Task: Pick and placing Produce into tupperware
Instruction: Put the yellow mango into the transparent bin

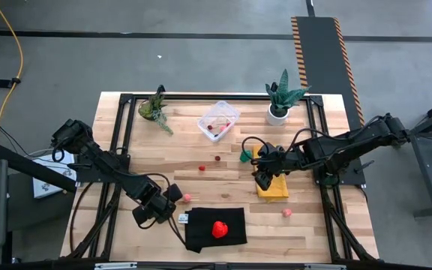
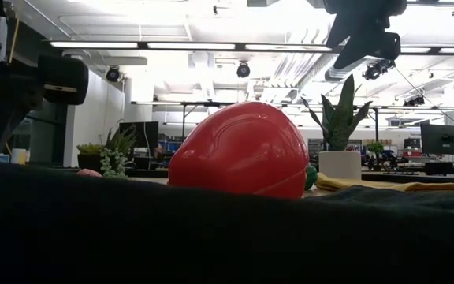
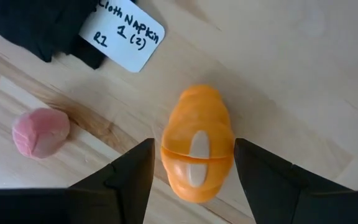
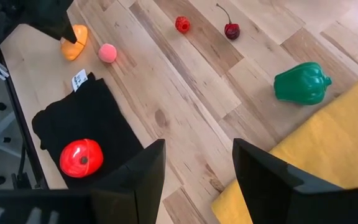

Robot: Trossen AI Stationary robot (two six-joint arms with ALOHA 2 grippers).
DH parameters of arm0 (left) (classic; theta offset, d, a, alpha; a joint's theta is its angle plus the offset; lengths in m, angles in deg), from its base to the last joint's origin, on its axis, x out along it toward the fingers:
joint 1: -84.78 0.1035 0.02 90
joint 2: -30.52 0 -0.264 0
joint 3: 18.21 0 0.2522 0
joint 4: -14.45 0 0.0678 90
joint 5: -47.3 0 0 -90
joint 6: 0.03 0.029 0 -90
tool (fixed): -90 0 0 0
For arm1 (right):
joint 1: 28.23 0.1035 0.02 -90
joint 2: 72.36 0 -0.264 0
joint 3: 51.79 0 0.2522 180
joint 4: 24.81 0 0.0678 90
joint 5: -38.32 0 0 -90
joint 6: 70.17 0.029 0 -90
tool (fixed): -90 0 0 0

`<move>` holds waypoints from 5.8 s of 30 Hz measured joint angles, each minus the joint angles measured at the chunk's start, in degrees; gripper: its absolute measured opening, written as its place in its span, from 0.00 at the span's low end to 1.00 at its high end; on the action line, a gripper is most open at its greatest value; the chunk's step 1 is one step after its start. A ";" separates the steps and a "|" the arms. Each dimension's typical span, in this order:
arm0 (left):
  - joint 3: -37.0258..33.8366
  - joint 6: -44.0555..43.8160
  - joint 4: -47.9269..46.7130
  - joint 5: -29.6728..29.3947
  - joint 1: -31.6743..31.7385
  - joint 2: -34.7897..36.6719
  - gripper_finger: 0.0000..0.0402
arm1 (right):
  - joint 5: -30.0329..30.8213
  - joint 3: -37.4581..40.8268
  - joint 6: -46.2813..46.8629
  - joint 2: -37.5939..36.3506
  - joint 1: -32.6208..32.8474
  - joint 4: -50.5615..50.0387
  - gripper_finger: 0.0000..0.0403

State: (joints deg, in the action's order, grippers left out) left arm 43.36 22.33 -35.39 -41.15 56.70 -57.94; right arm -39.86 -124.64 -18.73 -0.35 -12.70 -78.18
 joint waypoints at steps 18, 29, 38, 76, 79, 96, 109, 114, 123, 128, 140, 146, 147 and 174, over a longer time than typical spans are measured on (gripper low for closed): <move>0.00 0.33 0.70 3.14 2.34 -2.76 0.52 | 0.48 0.00 0.00 0.00 0.00 0.00 0.44; 0.00 0.36 0.57 5.37 5.35 -2.80 0.52 | 0.61 0.00 -0.28 0.00 0.00 0.00 0.44; 0.00 1.27 0.61 6.64 5.20 -2.82 0.52 | 0.59 0.00 -0.26 0.00 0.00 0.00 0.44; -0.04 -0.79 3.09 6.95 5.20 -4.59 0.55 | 1.51 0.00 -0.31 -0.01 0.00 -0.03 0.44; -0.04 -0.80 3.04 6.95 5.20 -4.59 0.54 | 1.53 0.00 -0.37 0.00 0.00 -0.20 0.44; 0.20 -2.36 2.83 6.62 5.20 -4.55 0.51 | 1.54 0.00 -0.44 -0.02 0.00 -0.42 0.44; 7.27 -3.08 -3.39 5.69 5.20 -4.55 0.51 | 1.55 0.00 -0.89 -0.02 0.00 -0.42 0.44; 10.27 -3.50 -5.55 5.46 5.20 -4.55 0.51 | 1.55 0.00 -2.33 -0.02 0.00 -0.05 0.44; 16.25 -5.29 -9.70 3.16 5.20 -4.55 0.51 | -1.20 0.00 -5.67 -0.13 0.00 -0.02 0.44; 19.48 -7.32 -11.88 1.58 5.22 -4.55 0.51 | -1.61 0.00 -6.84 -1.54 0.00 -0.23 0.44; 24.93 -10.00 -14.98 -3.67 5.70 -4.50 0.51 | -1.51 0.00 -6.86 -8.73 0.00 -2.55 0.44; 27.84 -13.70 -15.89 -4.35 9.17 -4.48 0.51 | -1.32 0.00 -6.71 -11.67 0.00 -3.49 0.44; 28.56 -13.86 -16.14 -4.58 9.91 -4.48 0.51 | -1.29 0.00 -6.73 -11.89 0.00 -3.56 0.44; 45.40 -10.60 -20.47 -5.70 37.30 -4.48 0.51 | 4.35 0.00 -7.82 -12.55 6.40 -5.63 0.44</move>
State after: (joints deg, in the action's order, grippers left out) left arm 88.76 11.73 -55.86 -46.86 94.01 -62.42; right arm -35.50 -124.64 -26.54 -12.89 -6.29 -83.81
